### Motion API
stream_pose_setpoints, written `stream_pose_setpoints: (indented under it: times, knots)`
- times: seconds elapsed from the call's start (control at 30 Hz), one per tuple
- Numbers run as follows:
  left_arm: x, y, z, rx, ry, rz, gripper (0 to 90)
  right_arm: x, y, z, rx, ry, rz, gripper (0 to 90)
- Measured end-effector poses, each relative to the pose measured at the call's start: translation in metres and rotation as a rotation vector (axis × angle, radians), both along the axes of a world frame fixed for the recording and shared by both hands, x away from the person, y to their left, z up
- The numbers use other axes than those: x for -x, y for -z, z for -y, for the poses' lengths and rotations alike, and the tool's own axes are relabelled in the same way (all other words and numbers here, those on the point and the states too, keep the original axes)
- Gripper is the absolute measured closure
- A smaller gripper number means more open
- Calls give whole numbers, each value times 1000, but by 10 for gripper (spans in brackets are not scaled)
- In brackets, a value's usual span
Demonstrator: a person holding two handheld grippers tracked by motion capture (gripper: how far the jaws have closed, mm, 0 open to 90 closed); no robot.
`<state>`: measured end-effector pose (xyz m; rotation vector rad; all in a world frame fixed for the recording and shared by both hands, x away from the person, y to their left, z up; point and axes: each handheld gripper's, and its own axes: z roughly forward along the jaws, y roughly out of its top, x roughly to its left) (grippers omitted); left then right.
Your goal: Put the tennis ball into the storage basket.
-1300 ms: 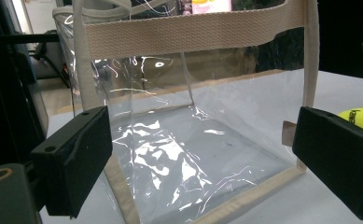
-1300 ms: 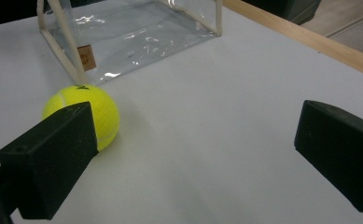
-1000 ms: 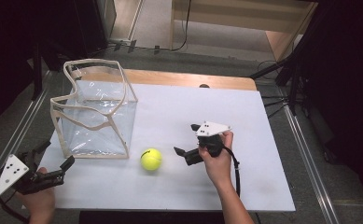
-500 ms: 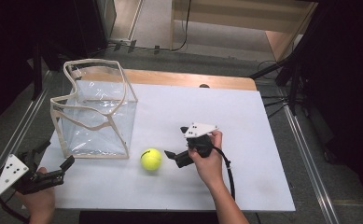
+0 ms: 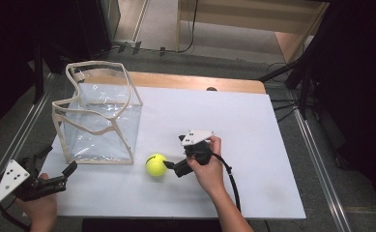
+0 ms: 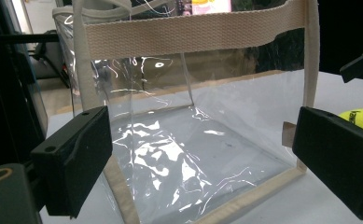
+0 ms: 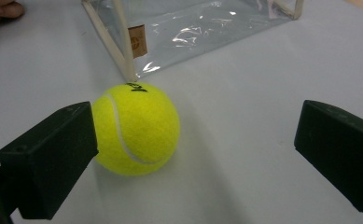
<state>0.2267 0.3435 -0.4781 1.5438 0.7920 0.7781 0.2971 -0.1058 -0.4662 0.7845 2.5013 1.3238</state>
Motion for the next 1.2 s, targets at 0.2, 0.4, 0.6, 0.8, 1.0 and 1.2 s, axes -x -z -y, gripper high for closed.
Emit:
stream_pose_setpoints:
  times: [0.2, 0.4, 0.6, 0.8, 1.0, 1.2]
  knots:
    - [0, 0, 0, -2, 0, 1, 52, 0, 3, -8, 16, -17, -16, 0]
    - [0, 0, 0, -1, 1, 1, 53, 0, 7, -17, 37, -39, -30, 0]
    - [0, 0, 0, -1, 0, -1, 53, 0, 10, -25, 60, -60, -49, 0]
    - [0, 0, 0, 1, 1, 1, 53, 0, 13, -30, 86, -74, -70, 0]
    - [0, 0, 0, 2, 1, 1, 53, -1, 17, -36, 110, -91, -83, 0]
    - [0, 0, -1, 1, 0, 0, 53, -2, 20, -43, 144, -114, -99, 0]
